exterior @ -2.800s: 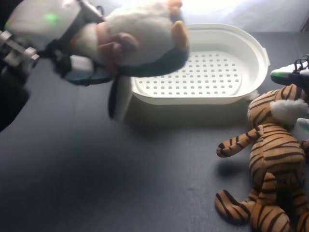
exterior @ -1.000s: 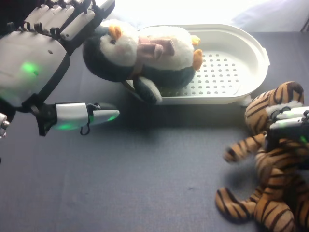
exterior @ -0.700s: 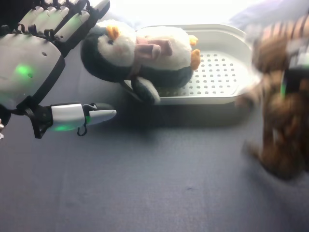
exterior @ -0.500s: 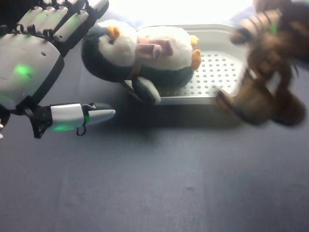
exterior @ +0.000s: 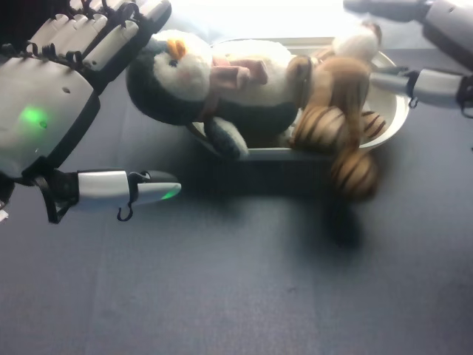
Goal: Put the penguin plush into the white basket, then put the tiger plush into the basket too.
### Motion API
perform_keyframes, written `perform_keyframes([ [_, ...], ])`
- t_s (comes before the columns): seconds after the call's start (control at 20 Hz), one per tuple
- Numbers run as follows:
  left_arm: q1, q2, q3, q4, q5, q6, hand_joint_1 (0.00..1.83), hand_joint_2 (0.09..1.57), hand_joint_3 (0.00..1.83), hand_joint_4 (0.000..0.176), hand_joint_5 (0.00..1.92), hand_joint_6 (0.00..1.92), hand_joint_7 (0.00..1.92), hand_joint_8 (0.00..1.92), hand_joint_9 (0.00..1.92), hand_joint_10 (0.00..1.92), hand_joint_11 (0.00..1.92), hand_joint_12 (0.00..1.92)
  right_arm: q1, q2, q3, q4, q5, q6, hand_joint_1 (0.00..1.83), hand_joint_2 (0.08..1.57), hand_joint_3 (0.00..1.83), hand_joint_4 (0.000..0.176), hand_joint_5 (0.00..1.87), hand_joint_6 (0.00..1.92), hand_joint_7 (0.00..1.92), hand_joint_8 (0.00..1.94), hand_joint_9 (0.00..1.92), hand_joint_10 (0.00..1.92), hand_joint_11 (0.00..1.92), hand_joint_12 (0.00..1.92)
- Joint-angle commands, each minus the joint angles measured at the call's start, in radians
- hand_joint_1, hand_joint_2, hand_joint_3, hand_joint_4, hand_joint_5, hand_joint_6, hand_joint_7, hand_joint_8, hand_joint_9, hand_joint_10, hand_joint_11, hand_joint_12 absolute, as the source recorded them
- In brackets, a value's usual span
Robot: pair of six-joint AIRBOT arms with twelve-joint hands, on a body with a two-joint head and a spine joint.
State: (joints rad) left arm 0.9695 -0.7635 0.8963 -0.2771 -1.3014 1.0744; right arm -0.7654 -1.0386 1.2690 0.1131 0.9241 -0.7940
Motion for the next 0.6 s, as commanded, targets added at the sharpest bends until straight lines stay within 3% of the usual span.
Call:
perform_keyframes([
  [0.0, -0.001, 0.007, -0.001, 0.015, -0.137, -0.013, 0.84, 0.72, 0.00, 0.176, 0.00, 0.00, 0.00, 0.00, 0.00, 0.00, 0.00, 0.00, -0.007, 0.013, -0.022, 0.012, 0.208, 0.001, 0.67, 1.24, 0.00, 0.041, 0.09, 0.00, 0.06, 0.00, 0.01, 0.00, 0.00, 0.06],
  [0.15, 0.031, 0.007, -0.006, 0.009, -0.189, -0.047, 0.80, 0.73, 0.00, 0.176, 0.00, 0.00, 0.00, 0.00, 0.00, 0.00, 0.00, 0.00, -0.098, 0.084, -0.101, 0.035, 0.389, 0.028, 0.83, 1.23, 0.00, 0.038, 0.05, 0.01, 0.00, 0.00, 0.00, 0.00, 0.00, 0.00],
  [0.2, 0.046, 0.009, -0.011, 0.014, -0.220, -0.072, 0.85, 0.70, 0.00, 0.176, 0.00, 0.00, 0.00, 0.00, 0.00, 0.00, 0.00, 0.00, -0.155, 0.101, -0.124, 0.045, 0.478, 0.066, 0.82, 1.26, 0.01, 0.079, 0.05, 0.00, 0.00, 0.00, 0.00, 0.00, 0.00, 0.00],
  [0.25, 0.060, 0.011, -0.014, 0.026, -0.250, -0.106, 0.85, 0.70, 0.00, 0.176, 0.00, 0.00, 0.00, 0.00, 0.00, 0.00, 0.00, 0.00, -0.207, 0.115, -0.144, 0.060, 0.552, 0.090, 0.82, 1.26, 0.01, 0.079, 0.05, 0.00, 0.00, 0.00, 0.00, 0.00, 0.00, 0.00],
  [0.3, 0.076, 0.015, -0.020, 0.038, -0.284, -0.136, 0.79, 0.73, 0.00, 0.176, 0.00, 0.00, 0.00, 0.00, 0.00, 0.00, 0.00, 0.00, -0.255, 0.133, -0.169, 0.084, 0.643, 0.100, 0.90, 1.17, 0.00, 0.138, 0.10, 0.02, 0.03, 0.01, 0.00, 0.00, 0.00, 0.00],
  [0.4, 0.095, 0.019, -0.026, 0.042, -0.328, -0.159, 0.80, 0.73, 0.00, 0.176, 0.00, 0.00, 0.00, 0.00, 0.00, 0.00, 0.00, 0.00, -0.312, 0.154, -0.199, 0.110, 0.759, 0.100, 0.82, 1.12, 0.00, 0.147, 0.08, 0.00, 0.05, 0.01, 0.02, 0.00, 0.08, 0.05],
  [0.45, 0.099, 0.019, -0.019, 0.042, -0.330, -0.171, 0.81, 0.73, 0.00, 0.165, 0.00, 0.00, 0.00, 0.00, 0.00, 0.00, 0.00, 0.00, -0.328, 0.158, -0.208, 0.115, 0.801, 0.100, 0.82, 1.11, 0.01, 0.147, 0.11, 0.00, 0.12, 0.01, 0.08, 0.01, 0.01, 0.45],
  [0.5, 0.098, 0.013, 0.001, 0.042, -0.323, -0.212, 0.87, 0.75, 0.00, 0.170, 0.00, 0.00, 0.00, 0.00, 0.00, 0.00, 0.00, 0.00, -0.337, 0.161, -0.216, 0.115, 0.838, 0.100, 0.83, 1.10, 0.00, 0.132, 0.17, 0.01, 0.20, 0.01, 0.18, 0.02, 0.00, 0.81],
  [0.55, 0.096, 0.004, 0.021, 0.042, -0.324, -0.259, 0.87, 0.75, 0.00, 0.170, 0.00, 0.00, 0.00, 0.00, 0.00, 0.00, 0.00, 0.00, -0.338, 0.163, -0.223, 0.116, 0.838, 0.100, 0.83, 1.10, 0.00, 0.132, 0.17, 0.01, 0.20, 0.01, 0.18, 0.02, 0.00, 0.81],
])
